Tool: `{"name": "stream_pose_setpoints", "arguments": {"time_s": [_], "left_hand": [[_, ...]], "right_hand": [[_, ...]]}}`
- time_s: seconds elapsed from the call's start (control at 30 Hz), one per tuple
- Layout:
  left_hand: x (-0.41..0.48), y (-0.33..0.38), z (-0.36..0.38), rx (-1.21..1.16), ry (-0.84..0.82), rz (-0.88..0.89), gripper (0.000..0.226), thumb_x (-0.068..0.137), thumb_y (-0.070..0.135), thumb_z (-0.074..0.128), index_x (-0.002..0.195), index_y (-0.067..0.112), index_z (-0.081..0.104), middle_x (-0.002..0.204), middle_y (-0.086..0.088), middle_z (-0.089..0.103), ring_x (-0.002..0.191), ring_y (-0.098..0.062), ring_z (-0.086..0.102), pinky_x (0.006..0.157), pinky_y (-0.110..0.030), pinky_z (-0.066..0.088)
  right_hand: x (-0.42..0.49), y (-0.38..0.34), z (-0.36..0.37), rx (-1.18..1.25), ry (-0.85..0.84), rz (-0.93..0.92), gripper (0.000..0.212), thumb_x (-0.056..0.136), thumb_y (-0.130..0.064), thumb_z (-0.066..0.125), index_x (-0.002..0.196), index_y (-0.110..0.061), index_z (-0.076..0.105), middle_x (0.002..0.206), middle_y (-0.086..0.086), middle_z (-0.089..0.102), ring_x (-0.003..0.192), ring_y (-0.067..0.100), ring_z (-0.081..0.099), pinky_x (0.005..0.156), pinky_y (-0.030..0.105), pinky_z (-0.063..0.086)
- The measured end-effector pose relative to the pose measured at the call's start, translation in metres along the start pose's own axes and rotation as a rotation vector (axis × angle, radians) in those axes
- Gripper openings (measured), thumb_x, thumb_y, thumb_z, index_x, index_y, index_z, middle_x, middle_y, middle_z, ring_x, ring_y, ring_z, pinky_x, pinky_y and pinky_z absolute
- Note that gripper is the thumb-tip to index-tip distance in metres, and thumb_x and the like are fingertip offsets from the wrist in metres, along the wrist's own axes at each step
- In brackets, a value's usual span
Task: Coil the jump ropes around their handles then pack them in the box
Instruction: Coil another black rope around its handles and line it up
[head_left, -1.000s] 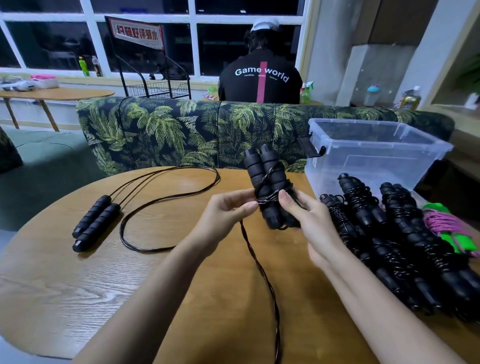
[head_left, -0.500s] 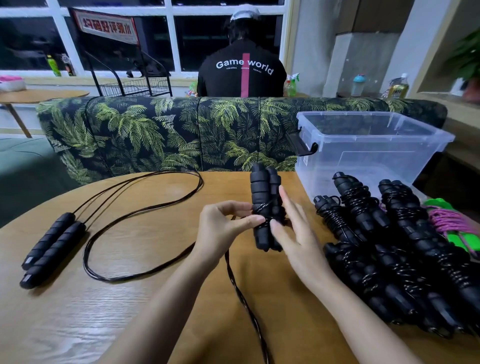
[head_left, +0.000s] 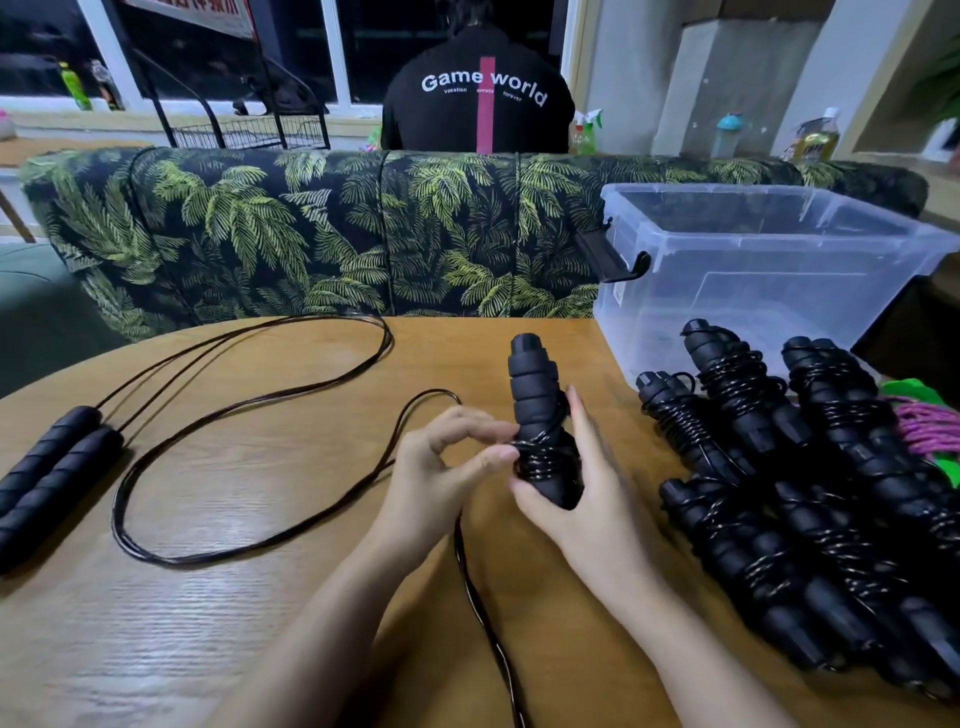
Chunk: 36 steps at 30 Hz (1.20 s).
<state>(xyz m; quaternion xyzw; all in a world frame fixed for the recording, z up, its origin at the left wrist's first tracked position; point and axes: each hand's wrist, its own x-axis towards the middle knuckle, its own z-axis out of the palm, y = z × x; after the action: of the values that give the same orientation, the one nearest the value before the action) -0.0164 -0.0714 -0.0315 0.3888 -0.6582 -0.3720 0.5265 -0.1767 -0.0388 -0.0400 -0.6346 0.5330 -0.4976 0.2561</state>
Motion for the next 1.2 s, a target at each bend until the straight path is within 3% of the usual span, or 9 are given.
{"name": "stream_pose_setpoints", "arguments": {"time_s": [0.13, 0.2, 0.3, 0.43, 0.6, 0.77, 0.83, 1.03, 1.2], "left_hand": [[-0.002, -0.001, -0.001, -0.13, 0.006, -0.162, 0.056, 0.068, 0.039, 0.081, 0.118, 0.02, 0.062, 0.11, 0.005, 0.07, 0.098, -0.013, 0.067, 0.09, -0.031, 0.052], [-0.003, 0.0, -0.002, -0.229, -0.059, -0.26, 0.076, 0.073, 0.033, 0.084, 0.138, 0.018, 0.048, 0.122, 0.002, 0.067, 0.106, -0.01, 0.067, 0.085, -0.026, 0.053], [-0.006, 0.006, -0.001, -0.259, -0.115, -0.285, 0.068, 0.082, 0.022, 0.077, 0.142, 0.014, 0.046, 0.122, -0.004, 0.068, 0.111, -0.007, 0.065, 0.085, -0.019, 0.051], [-0.006, 0.008, 0.003, -0.257, -0.04, -0.245, 0.059, 0.077, 0.023, 0.08, 0.131, 0.02, 0.055, 0.113, 0.001, 0.073, 0.108, -0.011, 0.067, 0.087, -0.023, 0.054], [-0.006, 0.003, 0.005, -0.218, 0.05, -0.215, 0.078, 0.061, 0.038, 0.083, 0.133, 0.026, 0.055, 0.11, -0.004, 0.072, 0.102, -0.018, 0.069, 0.086, -0.03, 0.057], [-0.006, 0.009, 0.0, -0.196, 0.009, -0.206, 0.065, 0.071, 0.03, 0.086, 0.13, 0.028, 0.058, 0.107, 0.001, 0.073, 0.095, -0.008, 0.069, 0.086, -0.026, 0.055], [-0.006, 0.012, 0.0, -0.22, -0.008, -0.209, 0.06, 0.073, 0.029, 0.078, 0.129, 0.026, 0.057, 0.109, 0.003, 0.073, 0.097, -0.004, 0.069, 0.084, -0.021, 0.053], [-0.007, 0.01, 0.003, -0.173, 0.022, -0.194, 0.051, 0.074, 0.035, 0.081, 0.119, 0.031, 0.059, 0.097, 0.003, 0.075, 0.096, -0.011, 0.069, 0.084, -0.029, 0.055], [-0.006, 0.013, 0.0, -0.197, -0.041, -0.172, 0.057, 0.076, 0.032, 0.073, 0.129, 0.024, 0.055, 0.098, 0.004, 0.074, 0.099, -0.011, 0.069, 0.084, -0.025, 0.054]], "right_hand": [[-0.004, -0.003, 0.001, 0.14, -0.058, 0.005, 0.089, 0.084, -0.01, 0.076, 0.147, -0.041, 0.02, 0.149, -0.015, 0.04, 0.133, 0.003, 0.045, 0.107, 0.019, 0.039], [-0.006, -0.003, 0.001, 0.18, -0.083, 0.004, 0.086, 0.085, -0.01, 0.075, 0.144, -0.045, 0.022, 0.145, -0.021, 0.045, 0.13, 0.004, 0.048, 0.107, 0.025, 0.041], [-0.008, -0.003, 0.002, 0.208, -0.113, 0.006, 0.083, 0.086, -0.013, 0.074, 0.145, -0.044, 0.025, 0.13, -0.042, 0.048, 0.122, -0.003, 0.053, 0.1, 0.017, 0.043], [-0.006, -0.005, 0.001, 0.175, -0.069, -0.055, 0.081, 0.081, -0.026, 0.071, 0.151, -0.027, 0.031, 0.147, -0.022, 0.036, 0.134, -0.008, 0.037, 0.102, 0.009, 0.035], [-0.006, -0.007, 0.004, 0.05, -0.012, -0.125, 0.082, 0.077, -0.013, 0.082, 0.146, -0.025, 0.04, 0.147, -0.017, 0.04, 0.131, -0.01, 0.038, 0.101, 0.008, 0.035], [-0.005, -0.005, 0.0, 0.151, -0.032, -0.085, 0.073, 0.078, -0.029, 0.08, 0.137, -0.047, 0.042, 0.139, -0.014, 0.055, 0.129, 0.008, 0.051, 0.105, 0.035, 0.045], [-0.007, -0.005, 0.0, 0.172, -0.036, -0.07, 0.074, 0.079, -0.031, 0.077, 0.139, -0.05, 0.038, 0.14, -0.014, 0.055, 0.13, 0.007, 0.05, 0.106, 0.038, 0.045], [-0.008, -0.005, 0.006, 0.078, -0.028, -0.17, 0.083, 0.084, -0.012, 0.076, 0.15, -0.033, 0.03, 0.148, -0.022, 0.037, 0.135, -0.006, 0.037, 0.104, 0.01, 0.034], [-0.007, -0.004, 0.003, 0.114, -0.028, -0.153, 0.083, 0.083, -0.016, 0.076, 0.15, -0.035, 0.029, 0.148, -0.017, 0.041, 0.134, -0.004, 0.04, 0.104, 0.011, 0.035]]}}
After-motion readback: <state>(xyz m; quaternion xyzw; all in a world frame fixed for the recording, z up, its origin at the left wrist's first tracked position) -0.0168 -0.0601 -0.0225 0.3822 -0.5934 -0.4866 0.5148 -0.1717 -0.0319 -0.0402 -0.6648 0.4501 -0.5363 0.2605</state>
